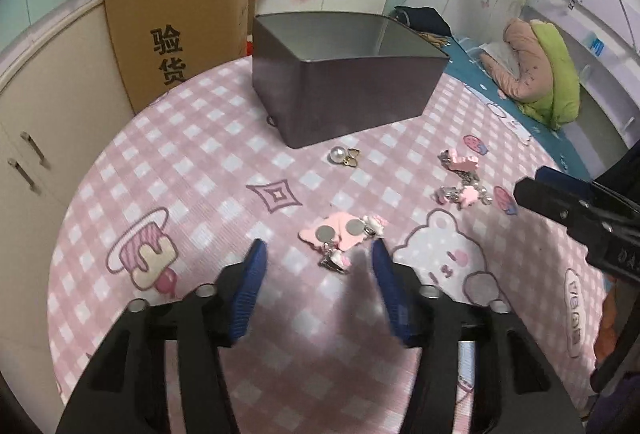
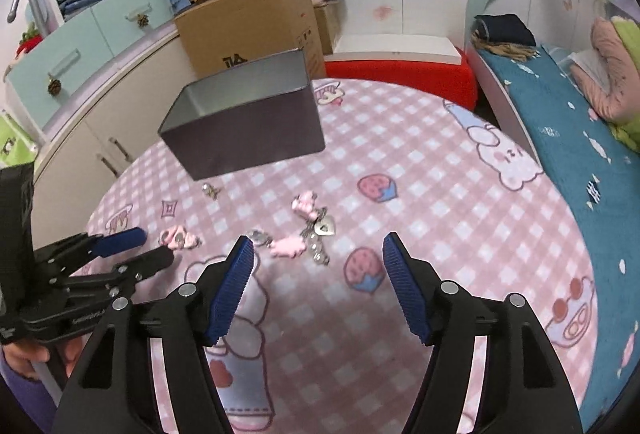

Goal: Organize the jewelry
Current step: 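Move both tools back to the pink hair clips on the table, then grasp a pink hair clip with the left tool while the right tool grasps another clip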

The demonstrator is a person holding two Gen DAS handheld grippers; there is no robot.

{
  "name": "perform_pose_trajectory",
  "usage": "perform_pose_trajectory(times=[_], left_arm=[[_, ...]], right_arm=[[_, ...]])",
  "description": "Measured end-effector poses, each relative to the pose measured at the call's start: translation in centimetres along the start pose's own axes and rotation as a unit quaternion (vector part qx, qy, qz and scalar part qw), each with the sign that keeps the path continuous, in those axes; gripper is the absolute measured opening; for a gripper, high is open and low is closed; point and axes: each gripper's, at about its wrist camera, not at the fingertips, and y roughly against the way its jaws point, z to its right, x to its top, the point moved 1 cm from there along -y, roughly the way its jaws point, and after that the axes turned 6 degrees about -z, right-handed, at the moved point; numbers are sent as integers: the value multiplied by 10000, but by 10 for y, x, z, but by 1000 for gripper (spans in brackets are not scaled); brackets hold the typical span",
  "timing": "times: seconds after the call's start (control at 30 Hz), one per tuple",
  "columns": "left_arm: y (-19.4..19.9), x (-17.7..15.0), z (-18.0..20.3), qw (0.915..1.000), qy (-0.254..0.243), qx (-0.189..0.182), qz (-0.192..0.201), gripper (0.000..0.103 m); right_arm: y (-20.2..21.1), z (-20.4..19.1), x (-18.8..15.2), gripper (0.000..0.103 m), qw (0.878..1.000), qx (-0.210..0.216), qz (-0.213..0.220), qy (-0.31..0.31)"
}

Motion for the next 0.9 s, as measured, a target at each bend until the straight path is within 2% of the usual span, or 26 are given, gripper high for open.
perform_pose_trajectory(times=[0.07, 0.17, 0.33, 0.67, 0.9], left_arm=[[0, 0, -1, 10000, -8, 74, 19, 34], [0, -1, -4, 10000, 33, -18, 39, 13], [3, -5, -10, 9998, 112, -137, 100, 12], [27, -15, -37, 9985, 451, -131, 278, 11], [32, -21, -51, 9976, 621, -124, 294, 11]], right_arm=[[-2, -6, -1, 65, 10000, 21, -12, 35], [-7, -18, -4, 65, 9999, 53, -28, 157], [-17, -39, -4, 65, 9992, 126, -91, 378], [-38, -96, -2, 65, 9941, 239, -172, 1043], [-56, -114, 3, 52, 9905, 303, -345, 1299]])
